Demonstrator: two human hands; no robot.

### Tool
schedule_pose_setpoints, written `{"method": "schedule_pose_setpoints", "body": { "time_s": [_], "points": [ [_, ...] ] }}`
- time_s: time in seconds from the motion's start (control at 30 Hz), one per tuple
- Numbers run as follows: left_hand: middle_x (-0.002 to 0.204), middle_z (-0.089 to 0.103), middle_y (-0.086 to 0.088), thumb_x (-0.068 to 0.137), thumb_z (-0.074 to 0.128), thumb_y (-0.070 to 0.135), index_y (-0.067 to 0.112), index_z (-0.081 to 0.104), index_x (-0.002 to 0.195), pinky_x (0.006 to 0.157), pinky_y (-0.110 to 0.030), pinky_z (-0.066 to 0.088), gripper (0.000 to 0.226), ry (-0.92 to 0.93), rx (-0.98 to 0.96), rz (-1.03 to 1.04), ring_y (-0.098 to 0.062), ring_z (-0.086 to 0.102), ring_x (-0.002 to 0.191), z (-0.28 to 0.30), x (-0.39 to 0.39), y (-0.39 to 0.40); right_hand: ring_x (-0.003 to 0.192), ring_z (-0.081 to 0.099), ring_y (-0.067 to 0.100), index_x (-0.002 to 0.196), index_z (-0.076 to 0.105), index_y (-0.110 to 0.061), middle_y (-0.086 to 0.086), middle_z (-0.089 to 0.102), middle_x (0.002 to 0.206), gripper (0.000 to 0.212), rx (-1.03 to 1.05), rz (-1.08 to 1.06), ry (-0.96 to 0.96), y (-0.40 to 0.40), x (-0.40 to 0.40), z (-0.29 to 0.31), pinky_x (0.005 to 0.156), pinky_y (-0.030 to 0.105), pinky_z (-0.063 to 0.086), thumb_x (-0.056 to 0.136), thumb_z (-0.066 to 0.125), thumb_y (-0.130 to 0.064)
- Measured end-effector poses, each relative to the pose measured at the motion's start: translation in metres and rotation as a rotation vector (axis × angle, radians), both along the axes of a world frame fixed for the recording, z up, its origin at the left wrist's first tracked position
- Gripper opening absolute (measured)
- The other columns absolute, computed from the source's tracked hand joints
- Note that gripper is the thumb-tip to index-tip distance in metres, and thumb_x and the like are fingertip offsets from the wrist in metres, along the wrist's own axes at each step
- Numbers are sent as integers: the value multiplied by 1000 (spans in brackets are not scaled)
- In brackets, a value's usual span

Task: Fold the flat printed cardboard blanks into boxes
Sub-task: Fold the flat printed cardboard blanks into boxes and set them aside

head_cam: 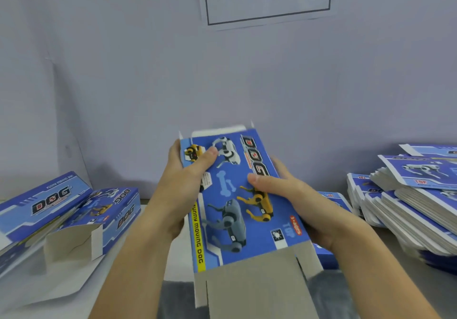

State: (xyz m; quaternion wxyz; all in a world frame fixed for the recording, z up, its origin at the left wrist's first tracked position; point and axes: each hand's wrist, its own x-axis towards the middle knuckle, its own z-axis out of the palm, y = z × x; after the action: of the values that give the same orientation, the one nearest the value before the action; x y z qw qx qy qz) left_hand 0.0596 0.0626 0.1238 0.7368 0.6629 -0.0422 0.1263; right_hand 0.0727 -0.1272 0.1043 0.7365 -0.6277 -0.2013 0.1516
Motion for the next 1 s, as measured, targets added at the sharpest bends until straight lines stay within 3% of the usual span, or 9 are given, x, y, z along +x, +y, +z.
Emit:
{"method": "schedule_pose_setpoints", "body": {
  "time_s": [0.07,0.2,0.4,0.6,0.7,0.77,0.83,0.9,1.0],
  "points": [
    [97,78,-2,93,68,29,24,50,129,55,-31,59,41,23,-15,-80,-22,77,80,-4,1,-11,85,76,30,148,21,-45,3,78,102,103,66,-82,16,-4,10,0,59,36,60,71,85,-22],
    [97,79,-2,93,68,30,28,50,123,58,-32,60,34,17,-35,-173,-24,77,83,-11,5,-26,58,73,15,146,42,-18,-1,77,73,64,73,-259,-101,-16,18,5,46,24,54,87,64,-24],
    [97,78,6,82,74,43,31,46,135,60,-30,61,61,-83,-103,-55,-17,77,83,-10,6,-26,91,75,32,135,48,-34,8,74,112,53,197,-99,-190,-6,-3,1,66,36,61,86,68,-27],
    [95,77,6,84,73,41,31,49,128,59,-35,62,51,-209,19,12,-20,77,80,-11,6,-28,80,76,28,129,39,-35,6,77,97,45,130,-254,-197,-5,3,3,59,33,59,95,61,-17],
    [101,76,5,83,72,42,32,50,128,63,-35,63,51,-285,54,0,-20,77,85,-10,5,-30,98,74,19,138,34,-52,-7,73,115,53,128,-315,-315,-1,5,0,73,31,61,96,62,-35],
    [104,76,6,83,71,43,36,51,127,69,-36,63,49,-317,83,-14,-18,76,90,-10,5,-29,119,64,17,143,33,-56,-12,64,132,65,101,-359,-395,2,6,-1,95,39,56,85,63,-51],
    [104,76,6,88,71,38,35,54,124,73,-38,64,40,-333,105,-6,-18,76,92,-12,6,-27,127,57,24,140,39,-55,-8,63,133,65,110,-375,-404,2,8,-2,103,48,50,79,63,-55],
    [101,77,4,91,71,31,31,58,121,70,-36,63,33,-332,96,6,-19,76,89,-13,8,-27,124,59,27,134,47,-53,-2,65,130,52,109,-384,-387,3,8,-3,99,48,52,85,65,-50],
    [91,77,2,89,73,30,26,63,110,62,-30,61,23,-316,104,24,-19,77,81,-15,10,-26,91,75,27,118,61,-37,7,75,106,22,169,-342,-321,4,6,-4,68,36,61,98,59,-29]
  ]
}}
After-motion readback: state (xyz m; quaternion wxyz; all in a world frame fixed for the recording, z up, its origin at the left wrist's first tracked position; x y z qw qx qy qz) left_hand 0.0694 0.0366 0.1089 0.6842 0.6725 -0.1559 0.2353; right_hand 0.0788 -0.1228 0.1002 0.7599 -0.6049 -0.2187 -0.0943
